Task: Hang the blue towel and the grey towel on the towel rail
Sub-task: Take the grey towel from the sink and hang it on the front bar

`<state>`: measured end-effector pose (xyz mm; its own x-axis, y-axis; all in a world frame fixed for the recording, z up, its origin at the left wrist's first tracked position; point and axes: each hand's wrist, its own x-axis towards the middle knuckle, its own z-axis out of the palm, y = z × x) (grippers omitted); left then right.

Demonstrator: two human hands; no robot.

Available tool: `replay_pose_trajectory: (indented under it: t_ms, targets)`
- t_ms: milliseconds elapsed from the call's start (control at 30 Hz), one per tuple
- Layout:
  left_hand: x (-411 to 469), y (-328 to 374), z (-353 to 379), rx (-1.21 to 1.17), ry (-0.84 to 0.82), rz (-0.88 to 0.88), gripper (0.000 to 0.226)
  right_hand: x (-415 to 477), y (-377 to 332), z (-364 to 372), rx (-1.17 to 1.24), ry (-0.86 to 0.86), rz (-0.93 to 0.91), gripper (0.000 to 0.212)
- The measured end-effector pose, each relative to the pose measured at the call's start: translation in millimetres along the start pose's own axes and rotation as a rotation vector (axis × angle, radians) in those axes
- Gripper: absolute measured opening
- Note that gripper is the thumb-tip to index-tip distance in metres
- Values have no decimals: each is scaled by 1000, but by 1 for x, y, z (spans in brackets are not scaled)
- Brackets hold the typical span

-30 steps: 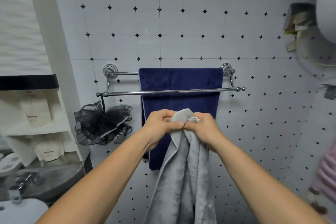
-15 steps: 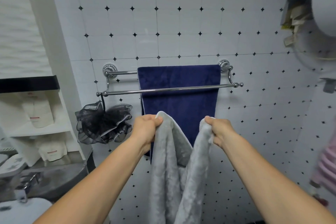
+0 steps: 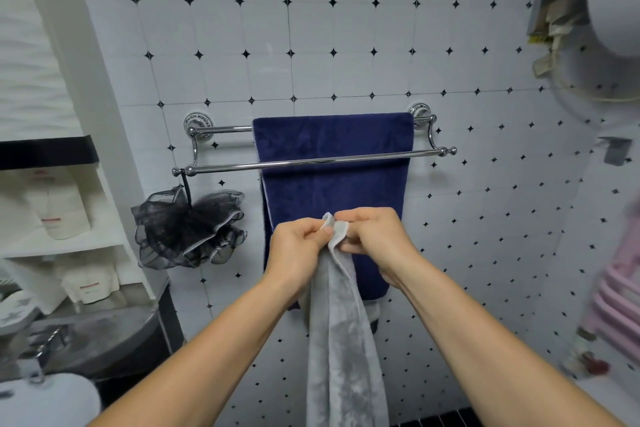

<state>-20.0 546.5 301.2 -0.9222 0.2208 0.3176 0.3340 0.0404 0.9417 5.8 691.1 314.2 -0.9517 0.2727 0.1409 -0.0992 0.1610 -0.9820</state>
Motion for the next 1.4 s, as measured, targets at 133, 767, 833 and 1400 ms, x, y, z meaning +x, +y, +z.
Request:
replay_pose_trajectory:
  t_ms: [133,767,833,1400]
  targets:
    - [1,4,-9,-48,-45,1,13,-6,-3,-1,-108,-72,-126,25]
    - [5,4,-20,-127,-213,-44,24,8,0,4,-638,124,-294,42]
    - [8,3,-23,-93,-202,-44,20,12,4,4,-626,116,-304,53]
    - [56,13,-89,-168,291,-102,22,18,88,-83,-1158,-490,81,31]
